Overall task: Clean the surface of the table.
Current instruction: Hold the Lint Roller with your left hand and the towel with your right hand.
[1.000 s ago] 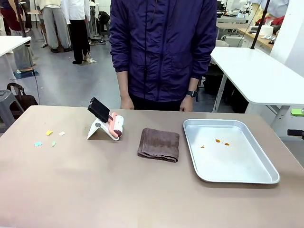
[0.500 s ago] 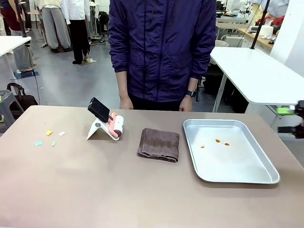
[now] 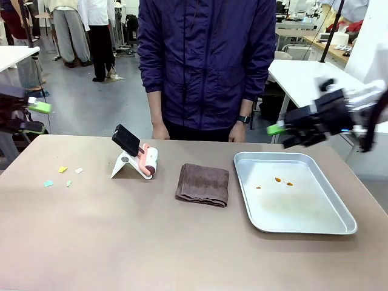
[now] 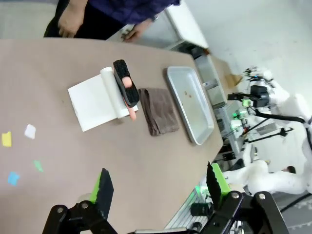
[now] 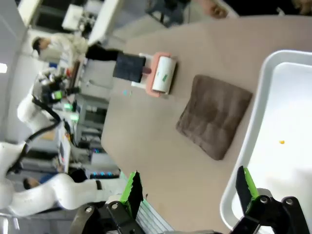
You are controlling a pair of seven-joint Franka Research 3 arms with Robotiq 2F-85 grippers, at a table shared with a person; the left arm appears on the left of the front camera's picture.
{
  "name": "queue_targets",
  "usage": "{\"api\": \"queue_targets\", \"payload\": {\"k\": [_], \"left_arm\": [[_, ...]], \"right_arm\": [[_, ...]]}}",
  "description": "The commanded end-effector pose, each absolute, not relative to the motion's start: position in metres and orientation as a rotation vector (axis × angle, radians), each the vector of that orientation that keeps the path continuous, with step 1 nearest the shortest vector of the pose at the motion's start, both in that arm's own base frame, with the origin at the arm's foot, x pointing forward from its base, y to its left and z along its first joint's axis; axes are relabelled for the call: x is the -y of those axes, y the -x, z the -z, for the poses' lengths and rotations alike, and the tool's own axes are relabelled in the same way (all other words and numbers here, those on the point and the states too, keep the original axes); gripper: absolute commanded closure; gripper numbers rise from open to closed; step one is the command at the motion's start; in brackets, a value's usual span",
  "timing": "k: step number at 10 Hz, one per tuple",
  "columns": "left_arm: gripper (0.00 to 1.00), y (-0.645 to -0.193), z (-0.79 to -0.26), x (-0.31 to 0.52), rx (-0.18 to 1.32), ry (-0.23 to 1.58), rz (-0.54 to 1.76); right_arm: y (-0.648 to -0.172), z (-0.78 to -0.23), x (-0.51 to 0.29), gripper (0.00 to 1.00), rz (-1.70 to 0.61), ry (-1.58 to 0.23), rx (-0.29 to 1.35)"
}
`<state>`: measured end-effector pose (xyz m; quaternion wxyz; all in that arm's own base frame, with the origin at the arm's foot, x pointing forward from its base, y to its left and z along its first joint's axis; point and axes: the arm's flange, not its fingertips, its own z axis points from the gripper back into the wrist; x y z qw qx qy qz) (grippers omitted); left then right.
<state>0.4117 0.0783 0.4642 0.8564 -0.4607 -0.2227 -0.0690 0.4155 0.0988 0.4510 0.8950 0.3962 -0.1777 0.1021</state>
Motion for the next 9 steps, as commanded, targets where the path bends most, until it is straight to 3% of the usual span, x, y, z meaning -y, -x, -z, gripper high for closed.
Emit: {"api": "queue_targets", "payload": {"k": [1,4,9], "left_arm": [[0.00,-0.436,-0.474,-0.023,0.393,0.838,0.043],[0.00,-0.472,-0.454,0.032,0.262,0.790,-0.066],[0.00,-0.475,-0.429,0.074,0.190,0.787,-0.103]], "right_arm": [[-0.446,-0.430,-0.147,0.00,-0.251,-0.723,0.274],[-0.452,-0.385,-0.229,0.00,-0.106,-0.644,0.256],[-0.445,-0.362,-0.231,0.00,-0.117,-0.640,0.229]]}}
